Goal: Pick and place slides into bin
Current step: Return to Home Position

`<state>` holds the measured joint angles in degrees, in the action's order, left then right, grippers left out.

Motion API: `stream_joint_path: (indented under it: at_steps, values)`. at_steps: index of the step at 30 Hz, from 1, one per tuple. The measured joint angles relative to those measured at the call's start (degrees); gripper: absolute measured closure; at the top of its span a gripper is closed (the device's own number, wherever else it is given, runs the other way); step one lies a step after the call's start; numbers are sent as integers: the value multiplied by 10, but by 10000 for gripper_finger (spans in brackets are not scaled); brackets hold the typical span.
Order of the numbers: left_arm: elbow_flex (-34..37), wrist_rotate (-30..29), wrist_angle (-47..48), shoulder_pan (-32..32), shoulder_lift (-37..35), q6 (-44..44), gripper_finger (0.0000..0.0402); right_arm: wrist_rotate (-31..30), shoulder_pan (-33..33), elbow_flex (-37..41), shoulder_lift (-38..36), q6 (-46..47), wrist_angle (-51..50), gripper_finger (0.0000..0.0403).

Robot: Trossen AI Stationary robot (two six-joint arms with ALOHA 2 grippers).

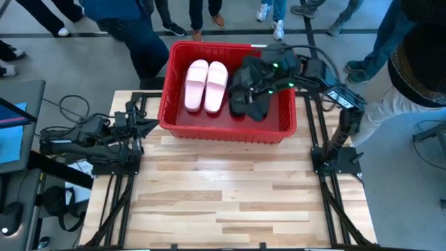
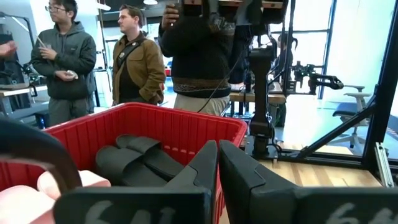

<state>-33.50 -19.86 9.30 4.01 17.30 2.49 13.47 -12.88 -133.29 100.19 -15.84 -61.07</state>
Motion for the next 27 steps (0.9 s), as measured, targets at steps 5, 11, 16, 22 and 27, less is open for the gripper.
stream_joint_path:
  at_steps: [5,11,16,22,27]
  values:
    - [0,0,-1,0,0,1,398,-18,17,71,-60,15,30,264]
    - [0,0,-3,0,0,1,398,-56,38,247,-170,45,157,278]
    - [0,0,-17,0,0,1,398,-103,62,422,-270,77,288,282]
    - [0,-16,-29,0,0,1,398,-156,96,580,-371,110,414,280]
    - [0,-17,-32,0,0,-2,398,-202,128,680,-441,128,490,282]
